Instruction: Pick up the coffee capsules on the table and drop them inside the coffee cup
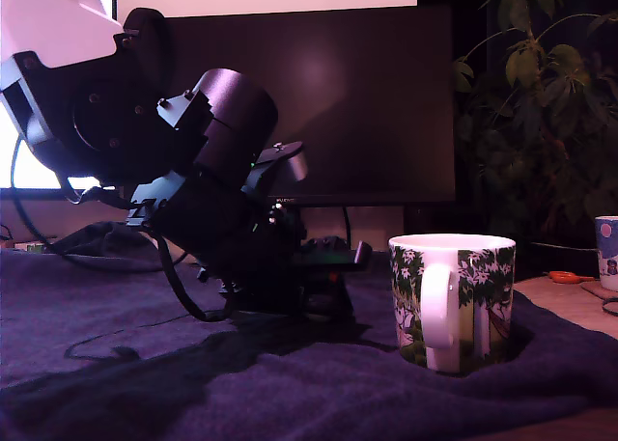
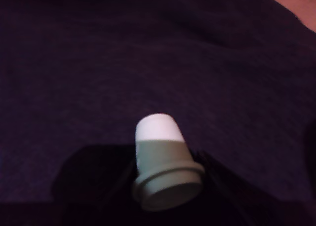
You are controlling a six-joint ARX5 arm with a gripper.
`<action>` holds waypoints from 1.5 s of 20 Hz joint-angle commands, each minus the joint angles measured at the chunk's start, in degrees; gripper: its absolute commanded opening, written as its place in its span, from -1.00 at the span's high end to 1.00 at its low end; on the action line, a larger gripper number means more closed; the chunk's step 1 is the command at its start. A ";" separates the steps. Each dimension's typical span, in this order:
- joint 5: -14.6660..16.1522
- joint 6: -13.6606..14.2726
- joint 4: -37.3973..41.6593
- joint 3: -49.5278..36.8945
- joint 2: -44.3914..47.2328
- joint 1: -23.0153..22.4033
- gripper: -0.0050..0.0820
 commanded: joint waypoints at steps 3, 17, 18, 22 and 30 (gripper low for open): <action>2.51 2.67 -1.09 -0.55 -2.43 -0.44 0.11; 6.82 6.69 -8.35 -0.55 -9.07 0.22 0.11; 6.78 6.69 -9.11 -0.55 -9.07 0.22 0.09; 6.69 6.23 -10.97 -0.55 -9.03 0.72 -0.22; 6.78 5.53 -5.25 -0.55 -4.81 0.96 -0.22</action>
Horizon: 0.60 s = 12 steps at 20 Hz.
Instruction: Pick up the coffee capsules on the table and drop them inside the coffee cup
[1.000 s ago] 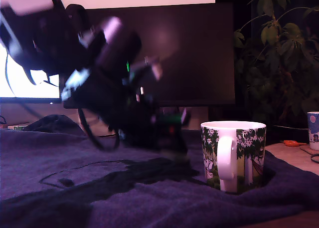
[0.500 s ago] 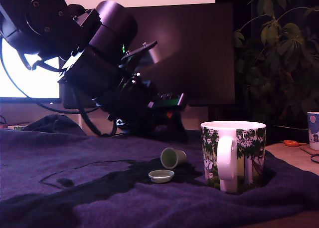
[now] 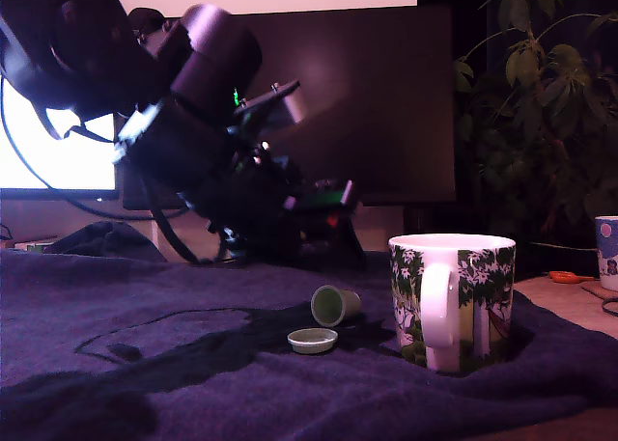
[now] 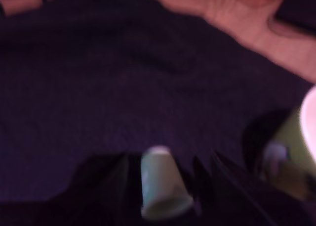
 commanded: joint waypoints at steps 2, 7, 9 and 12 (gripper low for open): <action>0.20 -0.44 0.44 -0.55 3.76 0.04 -0.20; 0.24 -0.37 0.92 -0.55 4.17 0.15 0.15; 0.28 -0.22 0.76 -0.55 4.17 0.15 0.28; 0.66 -0.22 0.85 -0.55 4.17 0.15 0.49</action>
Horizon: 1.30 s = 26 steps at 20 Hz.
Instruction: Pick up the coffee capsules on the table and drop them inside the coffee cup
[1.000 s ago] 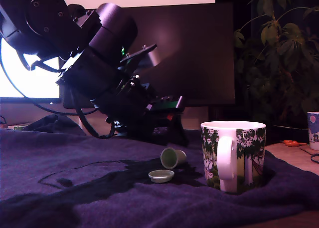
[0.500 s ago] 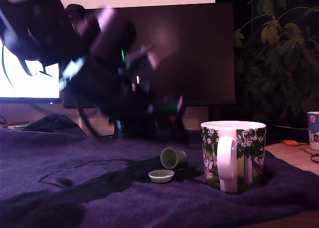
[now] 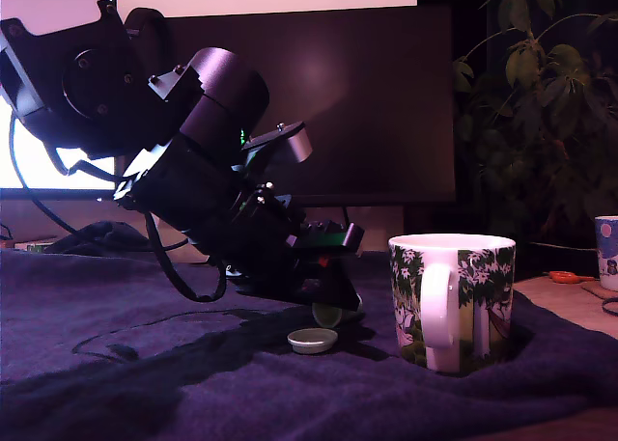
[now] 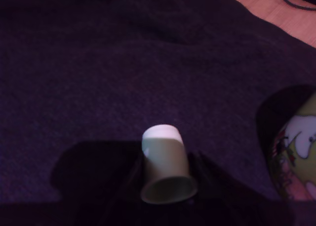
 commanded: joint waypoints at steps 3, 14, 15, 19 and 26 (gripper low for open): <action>0.22 0.55 0.57 -0.55 0.50 0.33 0.52; 5.22 3.76 -5.11 -0.55 -6.47 1.44 0.52; 6.40 5.38 -6.58 -0.55 -7.67 1.44 0.52; 7.37 6.86 -12.11 -0.55 -12.59 1.44 0.52; 15.30 8.07 -17.55 -0.55 -20.22 1.31 0.52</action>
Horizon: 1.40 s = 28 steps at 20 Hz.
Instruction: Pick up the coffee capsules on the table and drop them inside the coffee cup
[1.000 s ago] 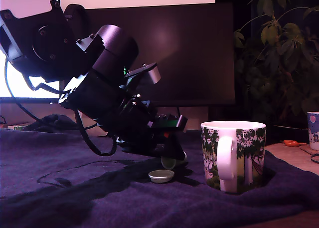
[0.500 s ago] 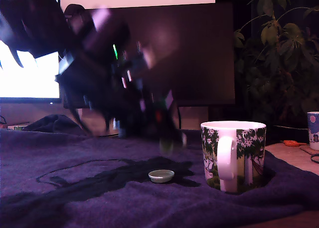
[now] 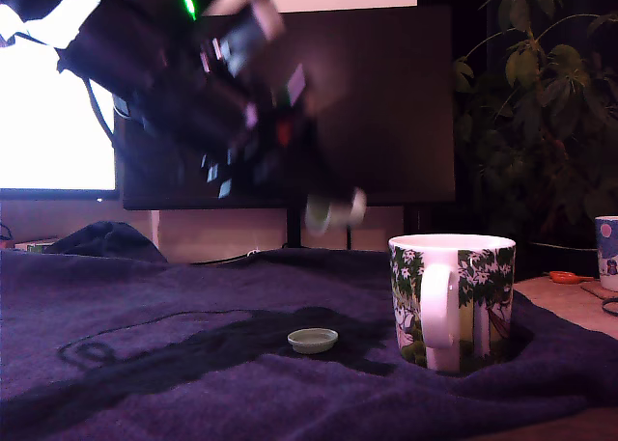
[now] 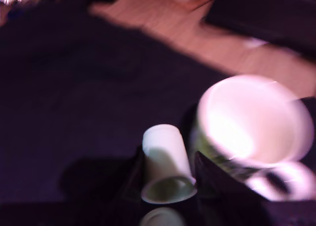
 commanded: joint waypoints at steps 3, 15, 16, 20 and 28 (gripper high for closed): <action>5.92 0.76 0.04 -0.55 -1.25 -0.77 0.52; 6.62 1.01 4.94 -0.48 -1.25 -6.10 0.52; 6.08 0.83 4.85 -0.28 -1.25 -6.49 0.53; 5.90 0.70 3.04 1.66 -0.28 -7.43 0.56; 4.37 4.44 -12.74 14.58 6.12 -8.68 0.55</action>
